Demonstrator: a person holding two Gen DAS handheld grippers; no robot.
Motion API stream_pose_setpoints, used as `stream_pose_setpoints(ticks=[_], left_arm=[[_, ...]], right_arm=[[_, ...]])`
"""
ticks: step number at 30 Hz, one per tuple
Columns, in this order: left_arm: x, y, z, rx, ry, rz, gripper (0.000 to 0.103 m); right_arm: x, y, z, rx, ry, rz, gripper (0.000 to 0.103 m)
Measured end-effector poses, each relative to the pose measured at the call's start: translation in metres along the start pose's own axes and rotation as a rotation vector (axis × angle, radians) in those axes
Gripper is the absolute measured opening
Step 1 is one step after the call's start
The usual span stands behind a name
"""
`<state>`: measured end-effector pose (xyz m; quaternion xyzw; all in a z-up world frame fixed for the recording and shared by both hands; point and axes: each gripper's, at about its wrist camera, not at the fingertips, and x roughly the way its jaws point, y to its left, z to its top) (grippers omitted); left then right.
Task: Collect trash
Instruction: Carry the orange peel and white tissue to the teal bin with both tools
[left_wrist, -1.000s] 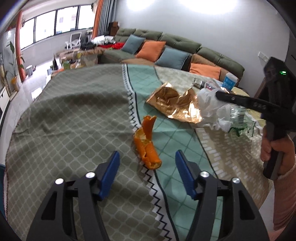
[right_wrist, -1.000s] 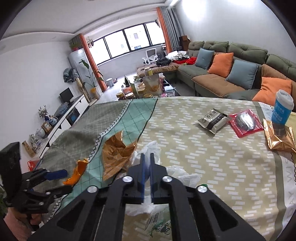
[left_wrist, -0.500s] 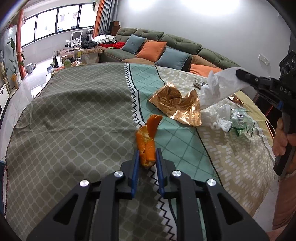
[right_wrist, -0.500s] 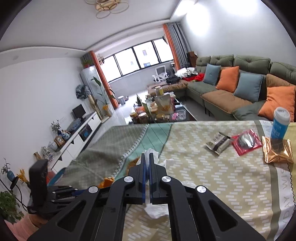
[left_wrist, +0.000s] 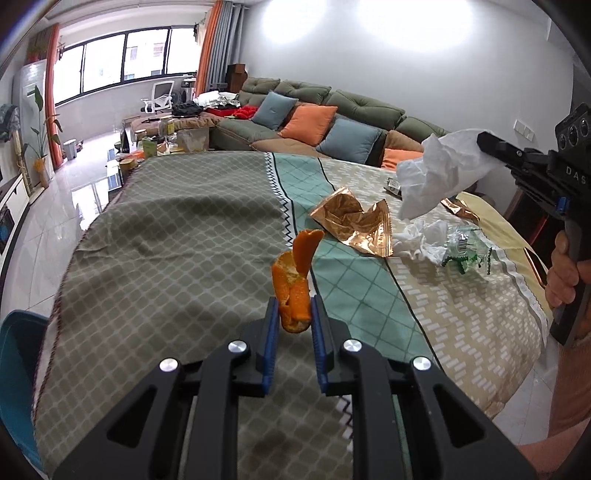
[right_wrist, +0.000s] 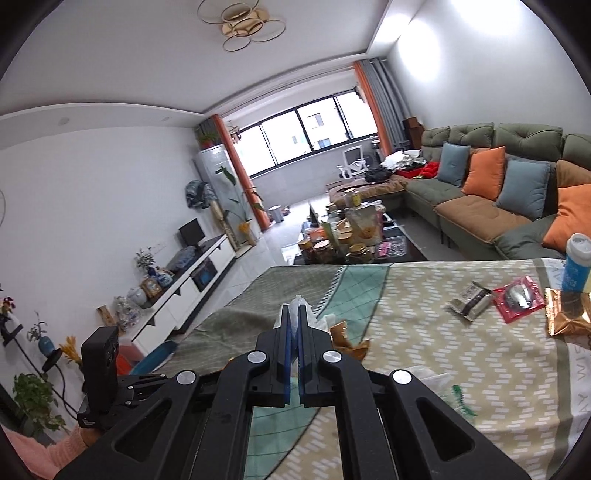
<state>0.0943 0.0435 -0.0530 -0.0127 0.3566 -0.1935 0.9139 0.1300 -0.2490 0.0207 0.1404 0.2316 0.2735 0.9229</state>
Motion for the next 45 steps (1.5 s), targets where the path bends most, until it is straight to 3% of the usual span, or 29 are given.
stream_pose_setpoints(ticks=[22, 45], left_arm=[[-0.056, 0.047, -0.031, -0.118, -0.050, 0.106, 0.018], [-0.094, 0.087, -0.049, -0.186, -0.076, 0.212, 0.018]], right_arm=[[0.049, 0.051, -0.022, -0.001, 0.090, 0.201, 0.003], [0.087, 0.107, -0.035, -0.020, 0.162, 0.330, 0.003]])
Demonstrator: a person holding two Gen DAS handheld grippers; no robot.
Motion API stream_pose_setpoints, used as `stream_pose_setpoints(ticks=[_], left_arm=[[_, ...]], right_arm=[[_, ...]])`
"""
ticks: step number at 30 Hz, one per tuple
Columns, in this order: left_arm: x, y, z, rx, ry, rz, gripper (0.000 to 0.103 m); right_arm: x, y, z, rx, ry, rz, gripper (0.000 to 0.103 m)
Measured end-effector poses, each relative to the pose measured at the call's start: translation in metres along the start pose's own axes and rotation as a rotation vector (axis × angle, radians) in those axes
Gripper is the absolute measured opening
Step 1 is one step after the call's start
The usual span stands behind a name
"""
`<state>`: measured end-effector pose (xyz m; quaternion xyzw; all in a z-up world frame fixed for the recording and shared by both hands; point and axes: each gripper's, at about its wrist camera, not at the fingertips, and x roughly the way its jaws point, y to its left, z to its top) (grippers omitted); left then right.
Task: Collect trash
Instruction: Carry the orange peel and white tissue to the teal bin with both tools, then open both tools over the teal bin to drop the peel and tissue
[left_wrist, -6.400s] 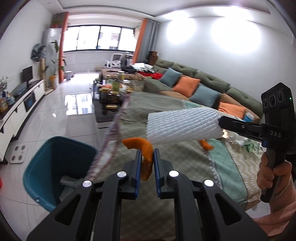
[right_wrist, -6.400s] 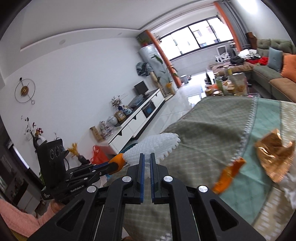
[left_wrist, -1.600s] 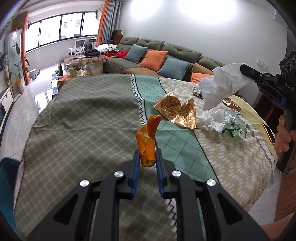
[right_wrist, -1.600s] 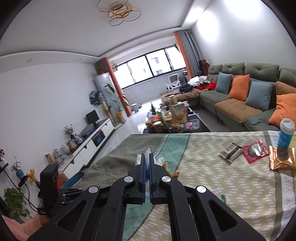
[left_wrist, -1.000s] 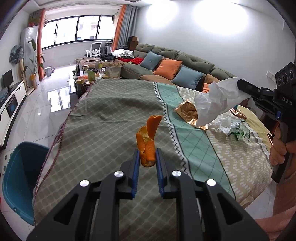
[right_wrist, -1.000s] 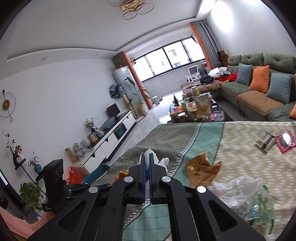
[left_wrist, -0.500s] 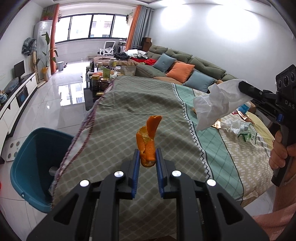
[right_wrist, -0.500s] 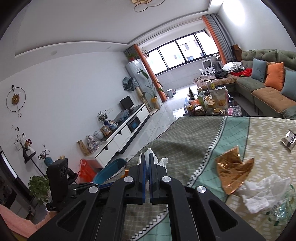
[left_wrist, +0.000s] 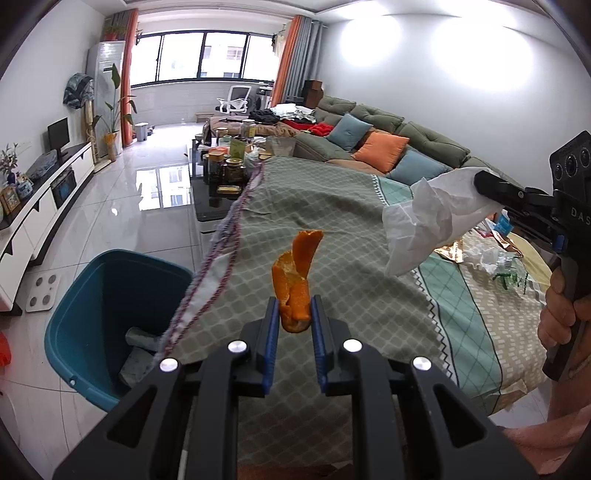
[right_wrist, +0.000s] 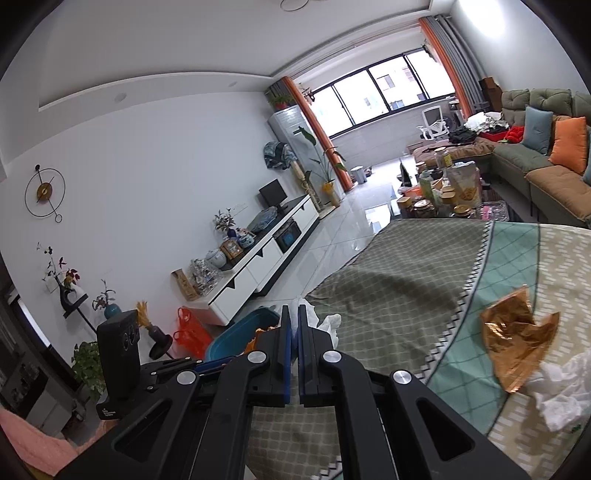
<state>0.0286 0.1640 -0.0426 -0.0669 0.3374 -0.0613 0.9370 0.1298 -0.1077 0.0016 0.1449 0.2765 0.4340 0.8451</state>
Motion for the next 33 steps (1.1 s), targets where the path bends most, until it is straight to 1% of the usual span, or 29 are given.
stream_pose_setpoints(ticks=[20, 27, 33], left_arm=[[-0.021, 0.047, 0.000, -0.075, -0.043, 0.115, 0.018], [-0.026, 0.071, 0.000, -0.109, -0.052, 0.166, 0.018], [-0.025, 0.097, -0.002, -0.151, -0.044, 0.206, 0.018]], right_arm=[[0.051, 0.046, 0.005, -0.063, 0.056, 0.120, 0.003], [0.081, 0.068, 0.008, -0.092, 0.086, 0.164, 0.003], [0.114, 0.078, 0.008, -0.108, 0.123, 0.162, 0.003]])
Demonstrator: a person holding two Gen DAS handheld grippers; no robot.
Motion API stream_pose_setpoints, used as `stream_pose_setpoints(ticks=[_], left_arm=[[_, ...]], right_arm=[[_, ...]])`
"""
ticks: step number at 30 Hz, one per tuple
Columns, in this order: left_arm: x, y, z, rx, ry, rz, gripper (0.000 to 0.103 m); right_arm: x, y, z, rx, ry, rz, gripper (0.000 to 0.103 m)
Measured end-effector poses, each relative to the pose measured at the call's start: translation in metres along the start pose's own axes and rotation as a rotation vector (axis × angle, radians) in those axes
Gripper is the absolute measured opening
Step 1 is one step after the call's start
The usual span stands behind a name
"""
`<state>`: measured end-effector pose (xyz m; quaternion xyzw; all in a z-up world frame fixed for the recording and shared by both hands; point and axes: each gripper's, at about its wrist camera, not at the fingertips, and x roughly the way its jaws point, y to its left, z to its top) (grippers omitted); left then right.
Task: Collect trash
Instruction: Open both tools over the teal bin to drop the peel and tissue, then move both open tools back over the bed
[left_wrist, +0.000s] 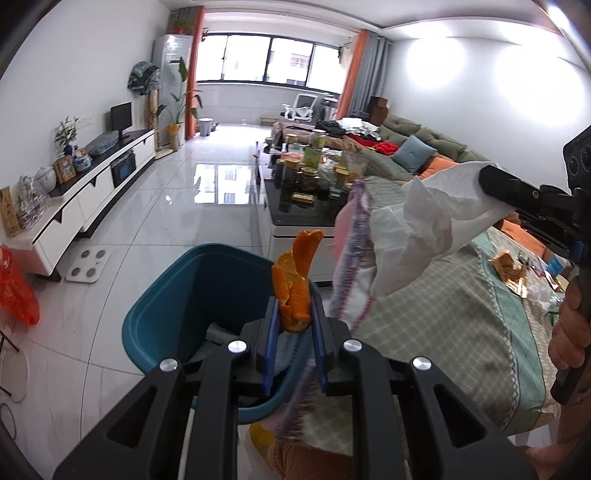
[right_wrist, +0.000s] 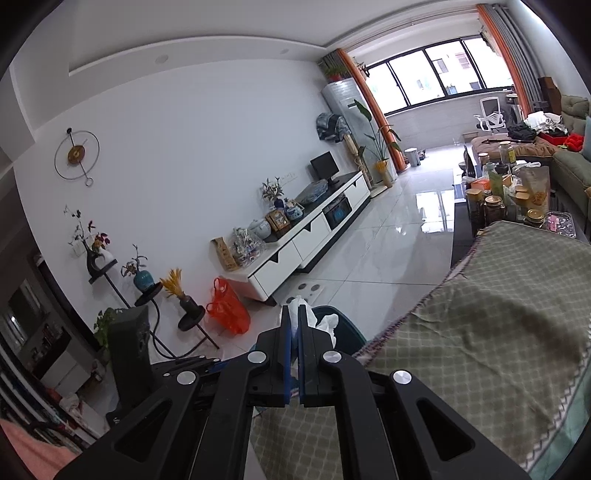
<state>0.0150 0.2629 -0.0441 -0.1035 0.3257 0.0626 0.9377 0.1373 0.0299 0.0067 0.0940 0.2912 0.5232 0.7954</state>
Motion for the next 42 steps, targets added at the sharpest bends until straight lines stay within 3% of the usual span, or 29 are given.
stream_pose_setpoints(ticks=[9, 20, 22, 24, 26, 32, 39, 42], left_arm=[[0.017, 0.031, -0.004, -0.054, 0.037, 0.052, 0.018], [0.046, 0.049, -0.014, -0.097, 0.111, 0.061, 0.019], [0.049, 0.051, -0.015, -0.103, 0.115, 0.064, 0.020], [0.051, 0.052, -0.016, -0.113, 0.116, 0.065, 0.021], [0.052, 0.052, -0.016, -0.119, 0.114, 0.070, 0.023], [0.042, 0.048, -0.014, -0.116, 0.081, 0.067, 0.032], [0.024, 0.028, -0.007, -0.086, 0.017, 0.028, 0.040], [0.017, 0.013, -0.005, -0.057, -0.010, -0.005, 0.049]], right_arm=[[0.059, -0.003, -0.007, -0.003, 0.106, -0.033, 0.003], [0.102, 0.003, -0.016, 0.007, 0.201, -0.040, 0.005], [0.108, 0.001, -0.018, 0.014, 0.219, -0.039, 0.007], [0.112, -0.001, -0.021, 0.026, 0.230, -0.037, 0.021], [0.113, -0.003, -0.022, 0.038, 0.234, -0.042, 0.029], [0.107, -0.006, -0.022, 0.057, 0.227, -0.032, 0.030], [0.073, -0.006, -0.018, 0.040, 0.176, -0.030, 0.030], [0.052, -0.007, -0.018, 0.023, 0.150, -0.038, 0.032]])
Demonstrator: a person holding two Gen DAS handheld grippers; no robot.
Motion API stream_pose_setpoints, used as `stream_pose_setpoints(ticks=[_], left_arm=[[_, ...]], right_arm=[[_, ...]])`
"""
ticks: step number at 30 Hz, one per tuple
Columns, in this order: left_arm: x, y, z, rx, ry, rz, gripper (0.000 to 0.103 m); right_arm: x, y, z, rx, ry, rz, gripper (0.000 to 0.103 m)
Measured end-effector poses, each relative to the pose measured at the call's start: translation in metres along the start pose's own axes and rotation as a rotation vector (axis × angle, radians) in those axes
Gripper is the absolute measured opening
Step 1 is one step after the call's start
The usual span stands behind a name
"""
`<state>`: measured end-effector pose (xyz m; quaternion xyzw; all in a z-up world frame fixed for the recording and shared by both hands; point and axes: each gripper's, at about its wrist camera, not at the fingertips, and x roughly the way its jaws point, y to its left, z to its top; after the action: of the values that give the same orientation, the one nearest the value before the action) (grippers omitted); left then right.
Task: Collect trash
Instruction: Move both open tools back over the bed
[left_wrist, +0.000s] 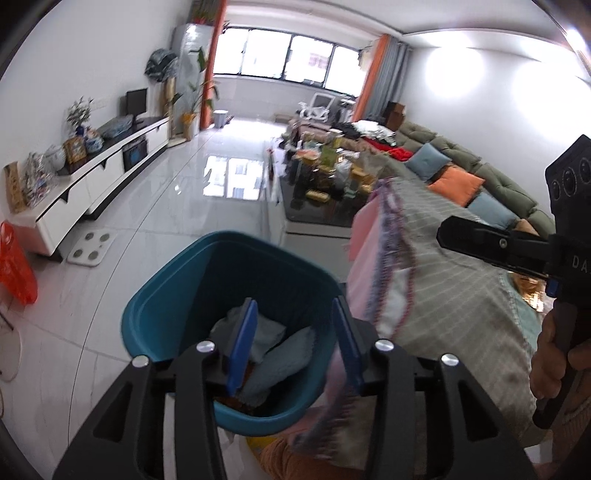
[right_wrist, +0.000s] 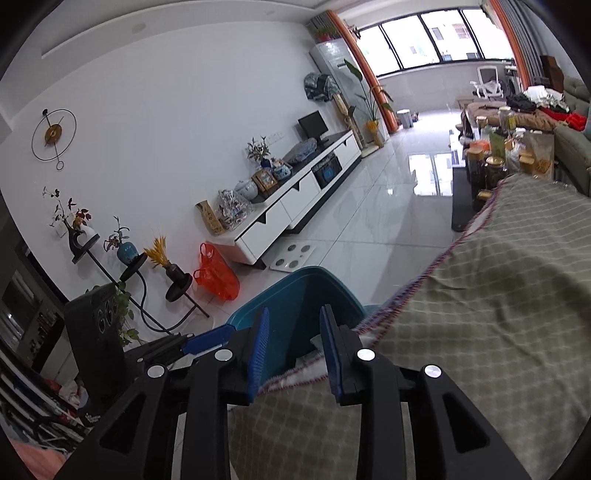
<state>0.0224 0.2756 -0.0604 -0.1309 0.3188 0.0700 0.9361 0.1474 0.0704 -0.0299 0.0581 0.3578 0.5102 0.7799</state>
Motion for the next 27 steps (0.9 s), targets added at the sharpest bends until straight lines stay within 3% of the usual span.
stream_pose_setpoints(ticks=[2, 11, 21, 27], left_arm=[[-0.004, -0.012, 0.001, 0.020, -0.016, -0.034, 0.060], [-0.004, -0.087, -0.006, 0.157, -0.017, -0.214, 0.066], [0.014, -0.189, -0.026, 0.334, 0.041, -0.412, 0.066], [0.019, -0.245, -0.036, 0.435, 0.067, -0.499, 0.066]], right_arm=[[-0.018, -0.002, -0.005, -0.014, -0.025, -0.021, 0.034], [-0.102, -0.030, -0.029, 0.001, -0.127, -0.151, 0.034], [-0.219, -0.083, -0.082, 0.130, -0.252, -0.449, 0.035], [-0.288, -0.109, -0.110, 0.213, -0.342, -0.625, 0.041]])
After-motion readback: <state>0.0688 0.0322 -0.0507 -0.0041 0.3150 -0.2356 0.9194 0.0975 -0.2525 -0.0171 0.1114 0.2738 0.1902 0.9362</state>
